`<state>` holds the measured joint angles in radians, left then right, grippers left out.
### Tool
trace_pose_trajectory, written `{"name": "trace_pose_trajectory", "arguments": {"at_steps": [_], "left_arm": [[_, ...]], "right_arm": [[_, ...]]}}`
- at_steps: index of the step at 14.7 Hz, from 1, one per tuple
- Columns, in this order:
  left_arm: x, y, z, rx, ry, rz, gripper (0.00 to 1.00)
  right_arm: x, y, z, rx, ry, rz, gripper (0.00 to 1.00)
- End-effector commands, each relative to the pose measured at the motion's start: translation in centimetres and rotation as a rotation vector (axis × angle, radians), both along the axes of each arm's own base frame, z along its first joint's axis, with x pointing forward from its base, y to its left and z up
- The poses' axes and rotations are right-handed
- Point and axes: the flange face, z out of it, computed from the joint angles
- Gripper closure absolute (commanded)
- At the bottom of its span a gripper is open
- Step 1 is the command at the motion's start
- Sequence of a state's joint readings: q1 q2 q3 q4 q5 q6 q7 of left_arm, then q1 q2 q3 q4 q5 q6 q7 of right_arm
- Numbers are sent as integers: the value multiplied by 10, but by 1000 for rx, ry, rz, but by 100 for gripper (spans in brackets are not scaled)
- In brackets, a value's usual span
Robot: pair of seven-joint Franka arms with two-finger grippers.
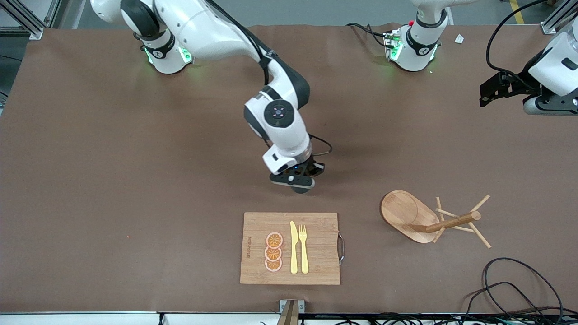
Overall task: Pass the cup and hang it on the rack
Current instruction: 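Lift the teal mug and carry it toward the table center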
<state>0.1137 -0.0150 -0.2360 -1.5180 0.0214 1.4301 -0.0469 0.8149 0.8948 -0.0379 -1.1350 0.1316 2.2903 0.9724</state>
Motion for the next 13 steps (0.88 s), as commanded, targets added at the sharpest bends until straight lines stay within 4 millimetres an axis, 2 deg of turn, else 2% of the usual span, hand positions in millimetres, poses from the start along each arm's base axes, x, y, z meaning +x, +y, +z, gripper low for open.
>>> {"name": "trace_pose_trajectory", "arguments": {"at_steps": [1, 3, 5, 7, 8, 9, 11, 13], "left_arm": [[0, 3, -1, -16, 14, -4, 0], [2, 3, -2, -15, 10, -5, 0], [3, 3, -3, -16, 9, -5, 0], [4, 2, -5, -16, 12, -7, 0], [4, 3, -4, -16, 13, -5, 0], [4, 3, -3, -16, 12, -4, 0], [4, 0, -3, -18, 10, 2, 0], [3, -12, 0, -18, 4, -8, 0]], "right_arm": [[-2, 19, -9, 30, -1, -49, 98], [-9, 24, -20, 23, 7, -49, 97], [-10, 25, -24, 16, 12, -42, 89], [-5, 19, -21, 13, 15, -47, 60], [-3, 16, -17, 8, 22, -50, 36], [-1, 13, -5, -2, 22, -42, 0], [11, -5, 9, -29, 43, -11, 0], [22, -22, 36, -52, 33, 18, 0]]}}
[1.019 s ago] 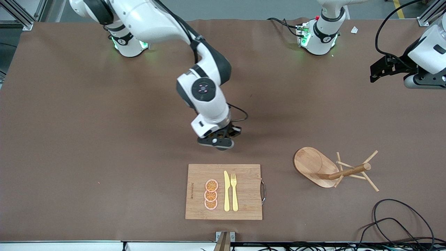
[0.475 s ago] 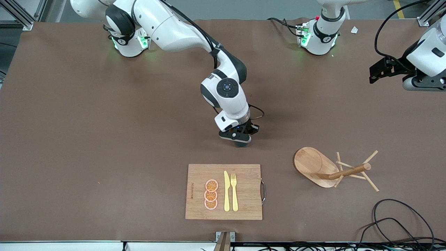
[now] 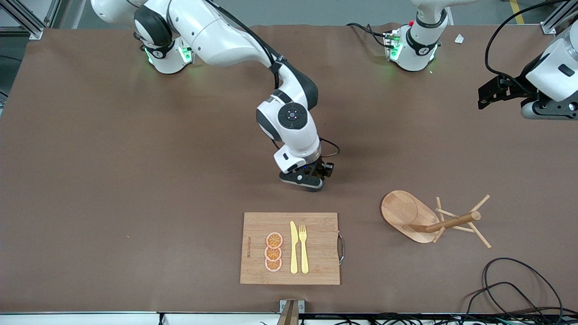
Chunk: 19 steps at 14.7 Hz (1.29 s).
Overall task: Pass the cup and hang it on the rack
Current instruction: 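Lift the teal mug and carry it toward the table center, then set the mug down and release while the left gripper reaches over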
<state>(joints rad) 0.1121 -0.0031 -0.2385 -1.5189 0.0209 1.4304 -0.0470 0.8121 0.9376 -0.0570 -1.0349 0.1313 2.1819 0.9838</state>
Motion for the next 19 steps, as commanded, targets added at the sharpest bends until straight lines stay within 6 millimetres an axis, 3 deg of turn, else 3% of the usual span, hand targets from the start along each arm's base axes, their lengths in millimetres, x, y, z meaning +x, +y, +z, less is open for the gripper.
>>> {"name": "trace_pose_trajectory", "arguments": {"at_steps": [1, 3, 5, 6, 7, 9, 15, 19], "left_arm": [[2, -12, 2, -14, 0, 14, 0], [3, -30, -4, -7, 10, 49, 0], [4, -53, -15, -1, 25, 81, 0], [6, -64, -21, 2, 34, 95, 0], [6, -78, -28, 6, 43, 105, 0], [6, -112, -41, 17, 48, 155, 0], [9, -223, -96, 3, 4, 331, 0], [18, -303, -147, -43, -43, 496, 0]], "right_arm": [[20, -32, 48, -12, -10, 39, 0], [52, -79, 67, -40, -2, 55, 0], [79, -133, 110, -57, -14, 145, 0], [94, -169, 139, -56, -48, 182, 0], [110, -210, 157, -60, -71, 203, 0], [128, -284, 177, -65, -87, 220, 0], [144, -486, 225, -125, -117, 319, 0], [129, -578, 272, -155, -147, 220, 0]]}}
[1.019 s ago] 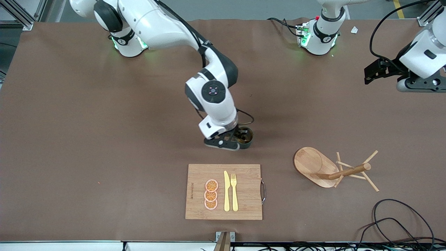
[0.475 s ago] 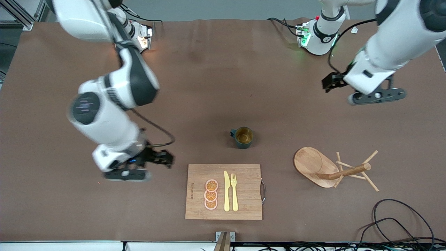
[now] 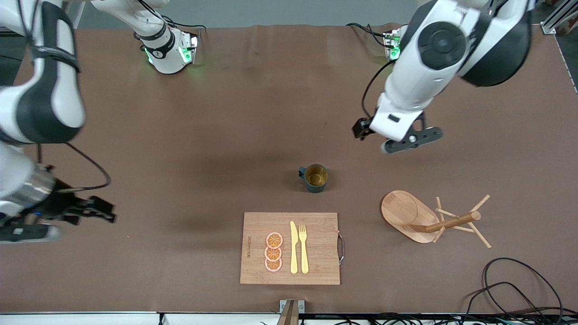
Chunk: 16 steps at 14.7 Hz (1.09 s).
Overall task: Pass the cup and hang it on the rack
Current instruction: 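Set the mug down and release while the left gripper reaches over, then lower the left gripper over the mug and align with its handle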
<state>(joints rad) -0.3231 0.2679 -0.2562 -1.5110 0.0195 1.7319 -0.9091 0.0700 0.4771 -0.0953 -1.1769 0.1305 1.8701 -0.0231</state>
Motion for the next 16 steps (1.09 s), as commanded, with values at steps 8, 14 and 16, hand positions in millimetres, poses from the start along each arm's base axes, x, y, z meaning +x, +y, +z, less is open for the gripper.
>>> {"name": "trace_pose_trajectory", "arguments": {"at_steps": [8, 14, 16], "left_arm": [[-30, -168, -135, 27, -161, 458, 0], [-68, -212, -208, 150, -321, 571, 1], [-75, -216, -226, 169, -332, 597, 2]], "right_arm": [[-108, -66, 90, -61, 61, -53, 0], [-151, -59, 98, -47, 46, -69, 0], [-152, -59, 91, -40, 67, -98, 0]]}}
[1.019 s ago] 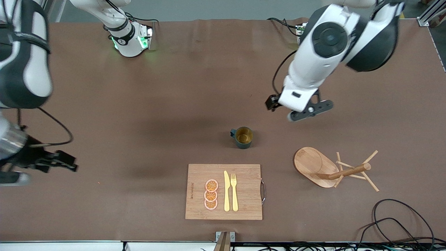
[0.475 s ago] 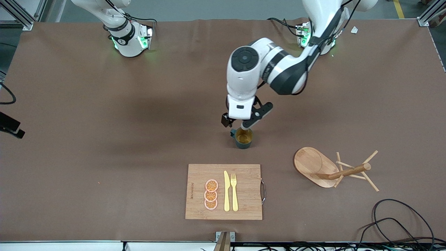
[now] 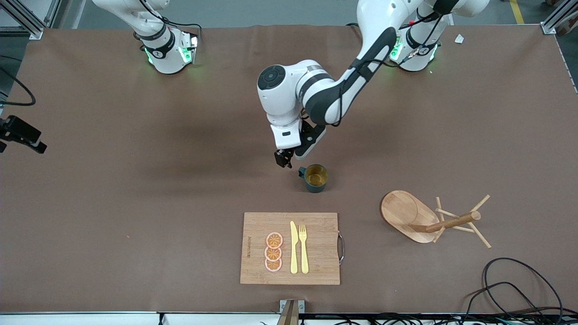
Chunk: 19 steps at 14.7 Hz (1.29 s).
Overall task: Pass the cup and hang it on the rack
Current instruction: 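Lower the left gripper over the mug and align with its handle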
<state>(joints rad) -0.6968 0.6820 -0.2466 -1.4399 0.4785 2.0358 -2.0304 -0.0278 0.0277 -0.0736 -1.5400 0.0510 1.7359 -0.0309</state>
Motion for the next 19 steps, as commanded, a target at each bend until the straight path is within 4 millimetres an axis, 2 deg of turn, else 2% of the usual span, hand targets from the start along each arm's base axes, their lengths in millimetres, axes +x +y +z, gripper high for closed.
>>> {"name": "trace_pose_trajectory", "arguments": {"at_steps": [1, 3, 6, 10, 11, 19], "left_arm": [[-1, -9, -13, 31, -63, 25, 2], [-15, -19, -33, 57, -92, 29, 4], [-14, -19, -47, 80, -130, 42, 8], [-4, -21, -70, 103, -187, 53, 16], [-6, -27, -76, 106, -202, 44, 18], [-6, -25, -87, 146, -236, 9, 41]], "right_arm": [[-14, 5, -8, -2, 18, -44, 0], [-21, 11, -8, -26, 26, -66, 0], [-32, 22, -9, -50, 101, -65, 0], [-35, 19, -4, -32, 125, -77, 0], [-34, 19, -2, -32, 116, -77, 0], [-33, 19, 2, -39, 100, -62, 0]]}}
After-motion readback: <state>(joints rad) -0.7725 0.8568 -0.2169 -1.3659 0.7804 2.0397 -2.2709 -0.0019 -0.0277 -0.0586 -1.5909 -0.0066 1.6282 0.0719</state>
